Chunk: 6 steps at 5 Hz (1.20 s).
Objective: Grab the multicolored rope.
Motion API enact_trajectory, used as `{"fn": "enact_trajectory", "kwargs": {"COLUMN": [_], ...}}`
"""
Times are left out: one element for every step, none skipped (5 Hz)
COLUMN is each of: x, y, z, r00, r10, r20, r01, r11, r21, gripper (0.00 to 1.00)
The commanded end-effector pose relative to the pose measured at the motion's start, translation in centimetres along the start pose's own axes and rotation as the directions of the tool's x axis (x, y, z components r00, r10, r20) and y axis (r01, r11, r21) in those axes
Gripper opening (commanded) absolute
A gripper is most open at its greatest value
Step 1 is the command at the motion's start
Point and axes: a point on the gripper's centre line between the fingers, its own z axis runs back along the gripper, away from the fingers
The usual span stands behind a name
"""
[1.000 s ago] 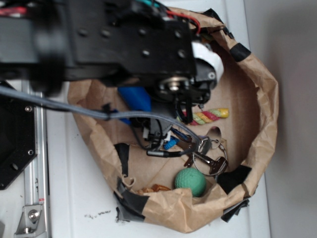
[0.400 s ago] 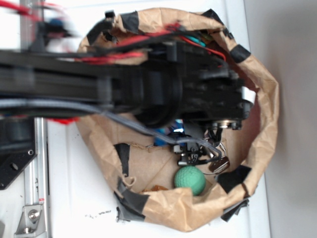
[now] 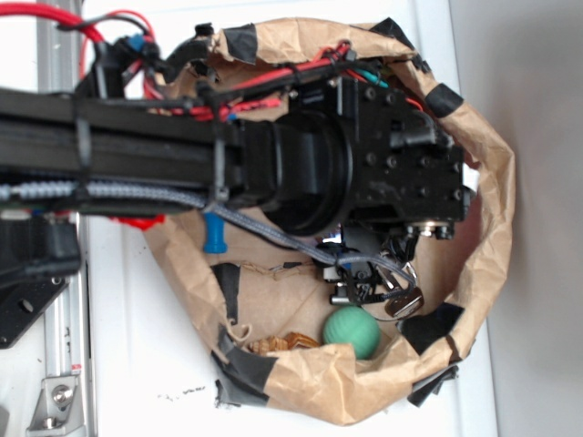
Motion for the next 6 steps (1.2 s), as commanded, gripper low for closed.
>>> {"fn": "enact_trajectory", "kwargs": {"x": [-1.6,-1.7,-2.1,-2.8,-4.1,-4.8], "y": [1.7,2.7,3.0,2.1,0.4,0.3], "z": [-1.0,-1.1,0.0,3.7,8.6,13.6], "r00": [0.993,0.991,0.993,0.993,0.971,0.954], "r10": [0.118,0.121,0.114,0.102,0.127,0.202], "r20": [-0.030,-0.050,-0.026,0.053,0.202,0.222], "r01": [-0.119,-0.123,-0.114,-0.103,-0.126,-0.196], "r11": [0.992,0.991,0.993,0.995,0.992,0.979], "r21": [-0.037,-0.054,-0.029,0.009,-0.021,-0.047], "gripper": [0.00,0.00,0.00,0.00,0.00,0.00]}}
